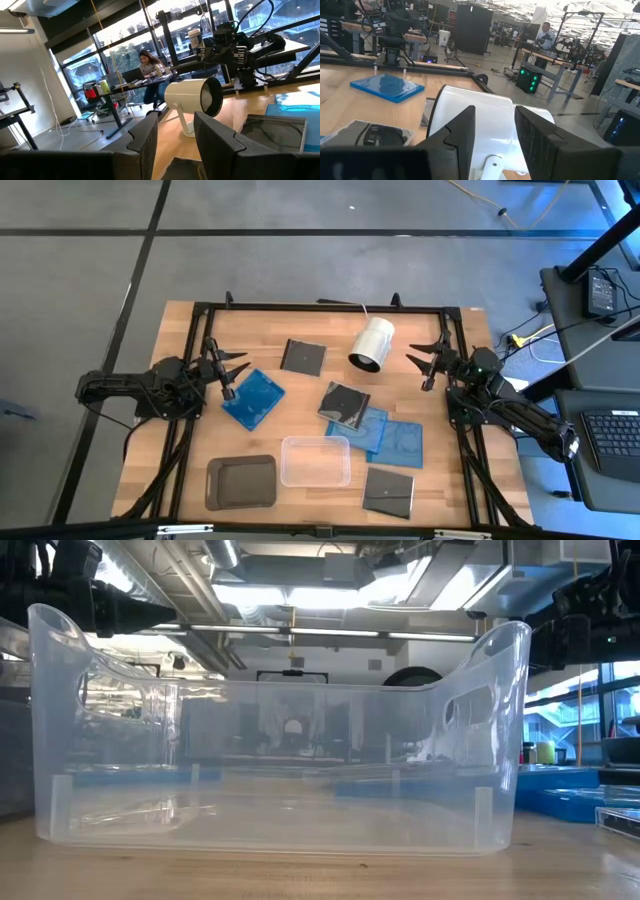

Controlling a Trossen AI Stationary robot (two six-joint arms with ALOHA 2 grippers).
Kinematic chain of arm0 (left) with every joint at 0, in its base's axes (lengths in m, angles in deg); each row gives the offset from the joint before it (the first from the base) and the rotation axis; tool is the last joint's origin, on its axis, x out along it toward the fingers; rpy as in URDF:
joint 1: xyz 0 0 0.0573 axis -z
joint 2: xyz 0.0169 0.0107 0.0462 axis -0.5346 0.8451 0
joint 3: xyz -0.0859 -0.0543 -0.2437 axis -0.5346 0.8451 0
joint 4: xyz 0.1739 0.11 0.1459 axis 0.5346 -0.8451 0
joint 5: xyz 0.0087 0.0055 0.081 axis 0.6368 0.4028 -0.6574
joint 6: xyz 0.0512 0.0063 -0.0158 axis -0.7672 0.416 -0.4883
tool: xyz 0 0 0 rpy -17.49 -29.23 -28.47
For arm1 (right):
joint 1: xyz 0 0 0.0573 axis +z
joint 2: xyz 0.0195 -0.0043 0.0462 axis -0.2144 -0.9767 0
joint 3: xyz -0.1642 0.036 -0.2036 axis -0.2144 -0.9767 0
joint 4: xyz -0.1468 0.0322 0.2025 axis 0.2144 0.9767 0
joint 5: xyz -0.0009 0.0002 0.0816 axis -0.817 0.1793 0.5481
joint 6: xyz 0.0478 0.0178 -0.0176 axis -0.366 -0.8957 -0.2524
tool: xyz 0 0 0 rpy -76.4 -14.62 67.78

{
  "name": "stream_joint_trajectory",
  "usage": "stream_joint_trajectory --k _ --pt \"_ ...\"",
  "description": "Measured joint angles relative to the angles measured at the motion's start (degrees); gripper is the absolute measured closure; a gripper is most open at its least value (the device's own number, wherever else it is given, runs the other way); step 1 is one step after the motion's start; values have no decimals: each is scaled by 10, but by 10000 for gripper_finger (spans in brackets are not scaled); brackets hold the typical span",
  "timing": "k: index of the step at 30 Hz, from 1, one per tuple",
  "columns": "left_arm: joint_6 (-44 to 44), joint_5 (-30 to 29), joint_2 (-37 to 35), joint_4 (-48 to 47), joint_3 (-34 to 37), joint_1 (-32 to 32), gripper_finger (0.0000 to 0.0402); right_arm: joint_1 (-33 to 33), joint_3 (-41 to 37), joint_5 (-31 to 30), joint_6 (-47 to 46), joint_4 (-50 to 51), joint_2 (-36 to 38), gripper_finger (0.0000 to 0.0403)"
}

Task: Pick & place jewel cases by type

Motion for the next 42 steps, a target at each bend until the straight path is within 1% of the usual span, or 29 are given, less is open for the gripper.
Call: stream_joint_trajectory --k 15,17,21,24,29,42 --pt "1 0 0 0 0 0 276 0 0 0 -2 0 0 260" --pt "20 0 0 0 0 0 277 0 0 1 -30 0 0 260" --pt "62 -6 0 6 0 0 277 0 0 4 -150 -2 0 260" --pt "78 -8 0 5 0 0 276 0 0 5 -198 -2 0 260" --pt "96 -8 0 4 0 0 276 0 0 5 -214 -1 0 260" --pt "96 -8 0 4 0 0 276 0 0 0 -224 -4 0 260"
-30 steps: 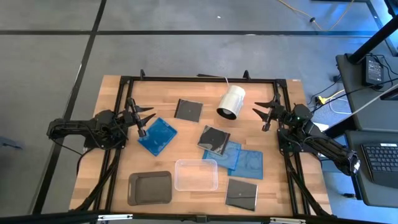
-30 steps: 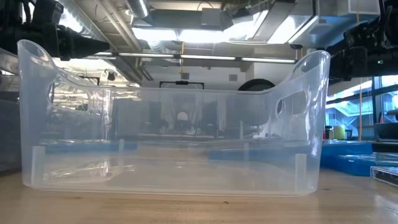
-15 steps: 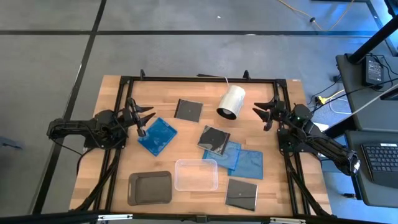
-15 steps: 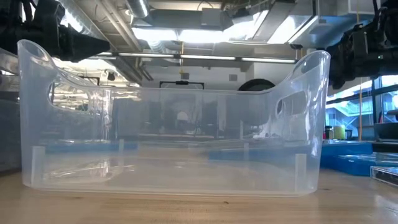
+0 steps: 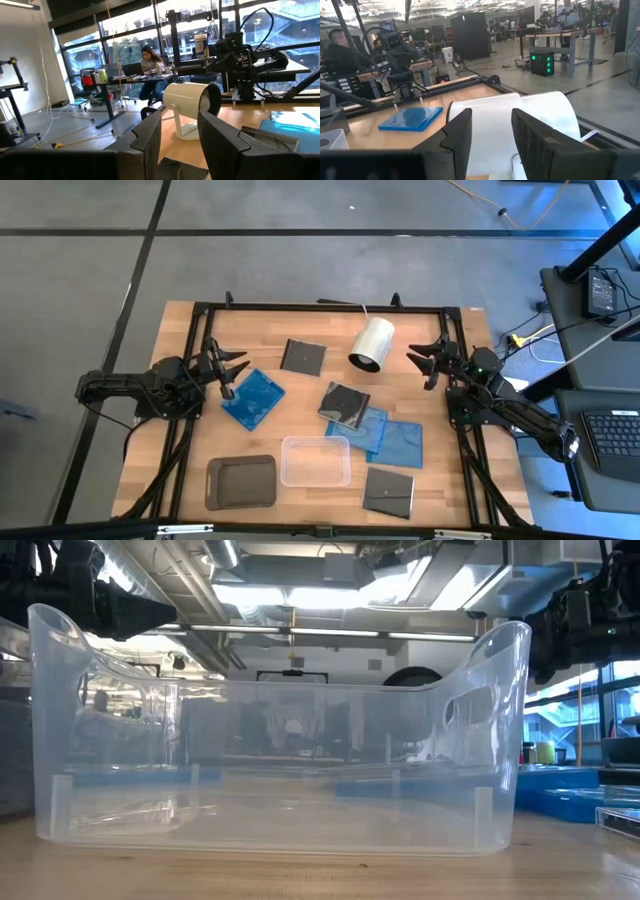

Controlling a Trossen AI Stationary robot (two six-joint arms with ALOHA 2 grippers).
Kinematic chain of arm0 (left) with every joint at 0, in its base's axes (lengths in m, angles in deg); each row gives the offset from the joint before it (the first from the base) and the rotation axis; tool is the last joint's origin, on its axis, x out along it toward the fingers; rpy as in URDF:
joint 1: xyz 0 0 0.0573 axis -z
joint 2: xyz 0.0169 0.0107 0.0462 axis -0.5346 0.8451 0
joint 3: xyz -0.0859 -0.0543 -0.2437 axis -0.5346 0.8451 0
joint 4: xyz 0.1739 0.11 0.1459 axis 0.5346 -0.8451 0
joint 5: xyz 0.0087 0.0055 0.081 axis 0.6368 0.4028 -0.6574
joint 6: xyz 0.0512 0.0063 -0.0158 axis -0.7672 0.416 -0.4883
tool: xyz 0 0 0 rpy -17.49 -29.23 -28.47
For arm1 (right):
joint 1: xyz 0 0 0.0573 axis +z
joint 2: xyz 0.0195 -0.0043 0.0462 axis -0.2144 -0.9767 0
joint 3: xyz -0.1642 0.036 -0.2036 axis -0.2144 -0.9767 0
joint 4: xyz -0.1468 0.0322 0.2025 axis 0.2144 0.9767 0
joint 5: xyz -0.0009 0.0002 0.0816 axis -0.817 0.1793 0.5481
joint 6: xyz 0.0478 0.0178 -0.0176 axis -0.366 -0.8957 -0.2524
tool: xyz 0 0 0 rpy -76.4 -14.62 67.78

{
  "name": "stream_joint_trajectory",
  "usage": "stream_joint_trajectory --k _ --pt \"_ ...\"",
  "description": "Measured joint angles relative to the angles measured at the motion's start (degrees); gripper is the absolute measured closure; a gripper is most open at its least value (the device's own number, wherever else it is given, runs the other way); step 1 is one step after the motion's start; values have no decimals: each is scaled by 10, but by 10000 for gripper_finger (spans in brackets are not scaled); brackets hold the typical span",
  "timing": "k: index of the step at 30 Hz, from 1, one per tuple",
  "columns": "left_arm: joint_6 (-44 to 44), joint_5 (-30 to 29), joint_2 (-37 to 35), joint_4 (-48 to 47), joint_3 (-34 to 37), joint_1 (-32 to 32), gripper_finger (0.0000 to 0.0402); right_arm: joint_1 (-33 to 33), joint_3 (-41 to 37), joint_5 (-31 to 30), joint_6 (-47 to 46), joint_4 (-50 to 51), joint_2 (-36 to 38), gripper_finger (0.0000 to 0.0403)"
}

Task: Pick & place jewel cases by type
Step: Put the middle black CD case into the transparent bin

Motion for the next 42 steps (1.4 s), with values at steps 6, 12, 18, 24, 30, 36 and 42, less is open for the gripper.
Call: stream_joint_trajectory --k 6,12,18,24,30,36,42 --pt "0 0 0 0 0 0 276 0 0 -1 -34 -3 0 257" --pt "0 0 0 0 0 0 276 0 0 -31 -80 7 0 196" --pt "0 0 0 0 0 0 276 0 0 -61 -95 -6 0 122" --pt "0 0 0 0 0 0 276 0 0 42 -137 -66 0 101" --pt "0 0 0 0 0 0 276 0 0 168 -134 -182 0 106" --pt "0 0 0 0 0 0 276 0 43 180 -97 -157 -7 106" --pt "0 0 0 0 0 0 276 14 171 167 -10 62 -69 107"
